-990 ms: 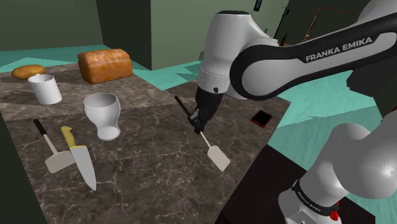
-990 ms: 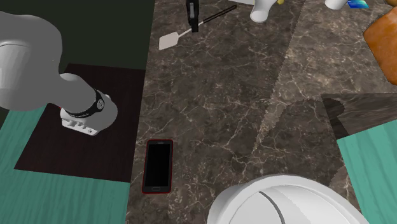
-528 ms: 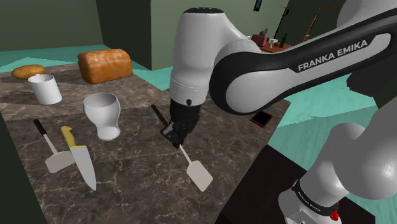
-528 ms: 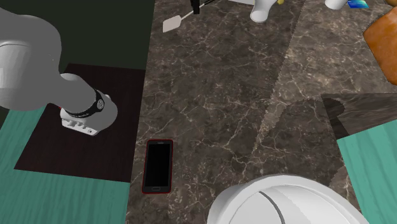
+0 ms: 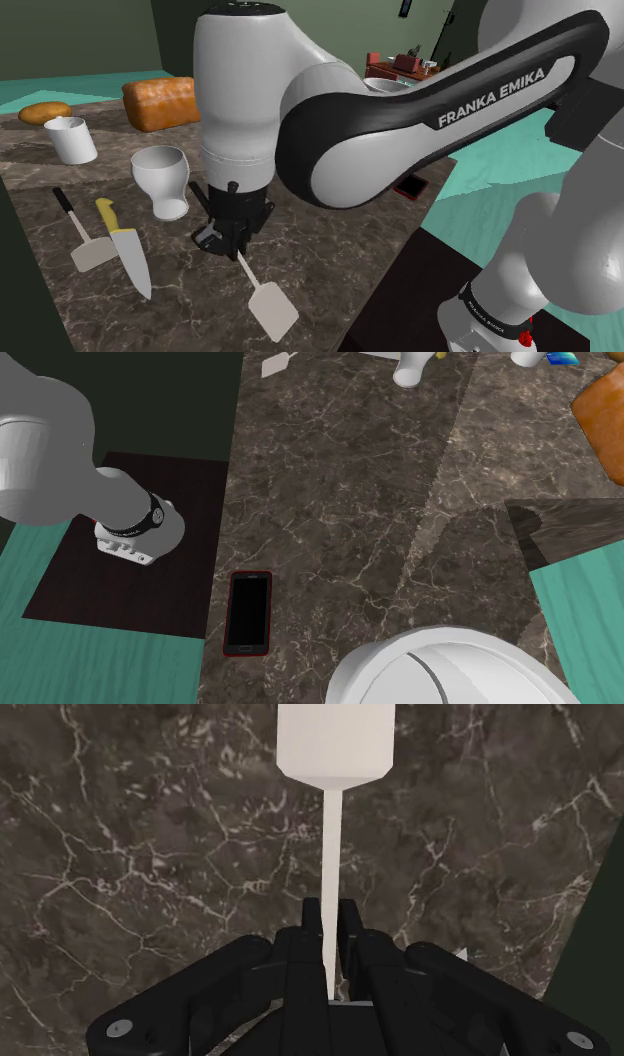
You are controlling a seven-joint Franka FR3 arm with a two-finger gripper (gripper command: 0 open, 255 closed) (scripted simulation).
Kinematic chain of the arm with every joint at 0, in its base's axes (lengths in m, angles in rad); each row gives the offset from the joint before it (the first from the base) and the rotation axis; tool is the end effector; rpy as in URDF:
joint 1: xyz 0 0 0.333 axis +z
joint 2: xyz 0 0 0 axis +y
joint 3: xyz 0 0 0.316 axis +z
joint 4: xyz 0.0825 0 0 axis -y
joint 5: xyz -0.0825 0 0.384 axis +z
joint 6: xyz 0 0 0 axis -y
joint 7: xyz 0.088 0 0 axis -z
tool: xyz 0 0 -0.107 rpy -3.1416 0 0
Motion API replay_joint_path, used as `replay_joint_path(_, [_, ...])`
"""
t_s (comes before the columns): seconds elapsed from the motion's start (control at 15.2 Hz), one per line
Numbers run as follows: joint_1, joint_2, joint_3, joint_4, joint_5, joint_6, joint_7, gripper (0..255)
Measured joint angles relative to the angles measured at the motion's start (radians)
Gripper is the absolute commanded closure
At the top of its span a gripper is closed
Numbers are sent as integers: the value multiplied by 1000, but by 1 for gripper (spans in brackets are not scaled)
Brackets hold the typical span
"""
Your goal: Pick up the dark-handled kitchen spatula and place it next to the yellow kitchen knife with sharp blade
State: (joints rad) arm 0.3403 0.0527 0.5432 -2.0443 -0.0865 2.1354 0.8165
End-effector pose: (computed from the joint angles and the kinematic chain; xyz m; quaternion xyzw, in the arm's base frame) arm 0.3629 0.4318 0.4234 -0.9979 -0.0551 -0.0330 0.0020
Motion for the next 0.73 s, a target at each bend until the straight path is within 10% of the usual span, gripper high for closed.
replay_joint_path(0.73, [10, 78, -5, -57, -60, 121, 47, 255])
